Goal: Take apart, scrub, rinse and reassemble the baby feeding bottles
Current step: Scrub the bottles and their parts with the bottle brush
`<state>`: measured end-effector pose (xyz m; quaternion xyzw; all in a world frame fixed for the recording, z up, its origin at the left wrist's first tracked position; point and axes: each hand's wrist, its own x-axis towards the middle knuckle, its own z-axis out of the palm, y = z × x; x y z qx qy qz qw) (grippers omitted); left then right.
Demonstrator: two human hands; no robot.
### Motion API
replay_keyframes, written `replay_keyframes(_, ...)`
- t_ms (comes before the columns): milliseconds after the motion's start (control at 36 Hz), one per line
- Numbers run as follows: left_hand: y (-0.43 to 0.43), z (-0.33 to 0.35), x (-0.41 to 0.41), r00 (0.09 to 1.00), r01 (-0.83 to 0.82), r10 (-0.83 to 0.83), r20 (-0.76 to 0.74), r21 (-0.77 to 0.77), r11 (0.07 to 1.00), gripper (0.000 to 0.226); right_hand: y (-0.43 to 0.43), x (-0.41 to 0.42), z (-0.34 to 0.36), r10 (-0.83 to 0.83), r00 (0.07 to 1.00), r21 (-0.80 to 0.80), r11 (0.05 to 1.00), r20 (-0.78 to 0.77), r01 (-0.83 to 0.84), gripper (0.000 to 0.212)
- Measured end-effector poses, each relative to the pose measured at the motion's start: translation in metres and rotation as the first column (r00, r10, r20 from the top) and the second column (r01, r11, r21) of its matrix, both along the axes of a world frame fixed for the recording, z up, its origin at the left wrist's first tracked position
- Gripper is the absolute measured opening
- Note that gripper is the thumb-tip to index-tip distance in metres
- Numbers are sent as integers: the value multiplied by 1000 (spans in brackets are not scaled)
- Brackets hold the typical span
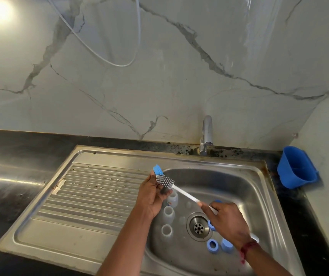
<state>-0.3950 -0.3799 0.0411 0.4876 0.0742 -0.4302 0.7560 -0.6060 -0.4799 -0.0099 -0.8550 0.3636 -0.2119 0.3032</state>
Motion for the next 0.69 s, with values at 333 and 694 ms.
replay_keyframes(333, -14, -7, -9, 986, -15, 1, -169, -83, 996, 10, 8, 14, -4, -20, 997, -126, 992, 77, 30, 65)
replay_keyframes(694, -18, -13, -18, 978, -48, -6, 207, 257, 965, 17, 19, 25, 0, -80, 997, -92, 993, 7, 80, 63)
